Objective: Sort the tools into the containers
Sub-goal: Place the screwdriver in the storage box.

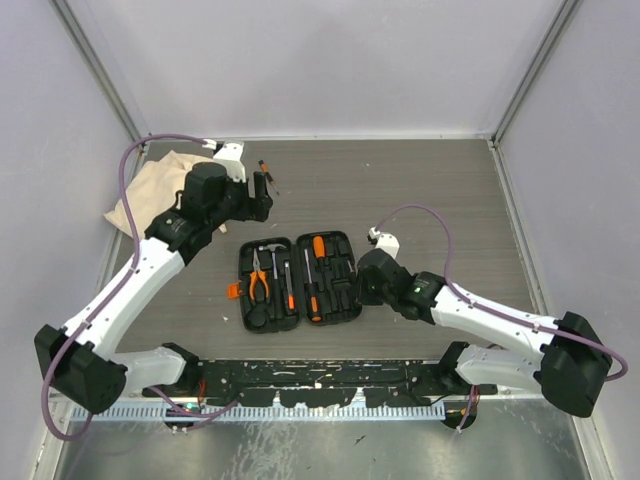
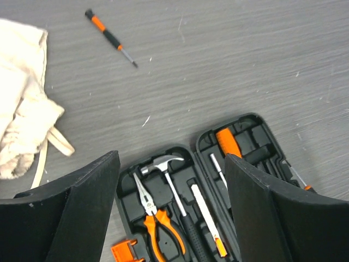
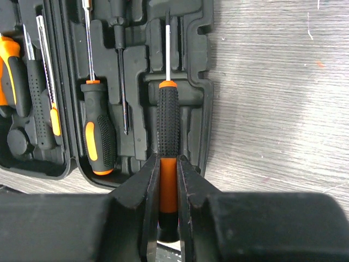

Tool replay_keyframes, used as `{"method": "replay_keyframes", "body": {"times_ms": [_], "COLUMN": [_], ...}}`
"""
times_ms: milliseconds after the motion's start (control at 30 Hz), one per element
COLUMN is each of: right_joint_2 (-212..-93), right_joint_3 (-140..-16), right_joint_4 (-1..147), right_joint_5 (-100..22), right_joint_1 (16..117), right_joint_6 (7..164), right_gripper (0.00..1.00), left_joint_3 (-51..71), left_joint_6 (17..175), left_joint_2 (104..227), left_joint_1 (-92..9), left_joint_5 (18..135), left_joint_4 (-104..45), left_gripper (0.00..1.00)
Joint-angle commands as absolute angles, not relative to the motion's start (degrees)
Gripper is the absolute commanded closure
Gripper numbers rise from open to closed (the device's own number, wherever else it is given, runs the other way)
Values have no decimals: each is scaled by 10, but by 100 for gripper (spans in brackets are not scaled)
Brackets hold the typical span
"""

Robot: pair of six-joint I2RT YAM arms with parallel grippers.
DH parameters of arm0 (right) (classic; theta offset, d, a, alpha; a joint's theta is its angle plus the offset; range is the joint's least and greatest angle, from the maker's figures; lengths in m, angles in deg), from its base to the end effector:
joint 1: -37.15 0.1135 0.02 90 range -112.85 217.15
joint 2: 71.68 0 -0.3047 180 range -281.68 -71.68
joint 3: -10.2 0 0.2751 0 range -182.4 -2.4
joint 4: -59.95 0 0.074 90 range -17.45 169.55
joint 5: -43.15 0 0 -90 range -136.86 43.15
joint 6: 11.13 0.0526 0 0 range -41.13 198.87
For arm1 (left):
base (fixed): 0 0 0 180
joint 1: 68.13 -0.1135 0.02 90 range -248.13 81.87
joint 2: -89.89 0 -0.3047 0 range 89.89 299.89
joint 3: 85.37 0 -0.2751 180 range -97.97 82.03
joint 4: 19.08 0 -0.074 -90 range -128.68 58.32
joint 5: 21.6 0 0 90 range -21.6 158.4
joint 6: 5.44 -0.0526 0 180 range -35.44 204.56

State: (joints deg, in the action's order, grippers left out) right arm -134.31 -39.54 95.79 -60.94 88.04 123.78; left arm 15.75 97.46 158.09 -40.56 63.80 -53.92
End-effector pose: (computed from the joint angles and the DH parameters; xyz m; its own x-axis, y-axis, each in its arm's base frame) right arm 0.1554 0.1708 0.2288 -0.7956 0.1069 -0.5963 -0.1265 0.9333 0.3361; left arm 0.2613 -0.1317 0.3956 -0.4422 -0.0202 -0.8967 0.3055 0.9366 -0.1717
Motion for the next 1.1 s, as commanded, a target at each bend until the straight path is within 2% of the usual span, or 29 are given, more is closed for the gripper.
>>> {"method": "replay_keyframes", "body": {"times_ms": [0, 800, 1067], "right_joint_2": [-1350, -1436, -1443], "right_joint_3": [-388, -380, -378], "right_joint_4": [896, 842, 853], "right_joint_5": [-640, -599, -578], "right_joint_1": [882, 858, 856], "right_joint_6": [1265, 1268, 1276], "right_gripper": [99, 99, 95], "left_joint_3": [145, 146, 144], "left_joint_6": [990, 972, 972], "left_joint_2": [1595, 1614, 1617], "left_joint_1": [-423, -424, -424], "left_joint_5": [661, 666, 669], "left_joint_4": [-559, -578, -580], "left_gripper": [22, 21, 21]}}
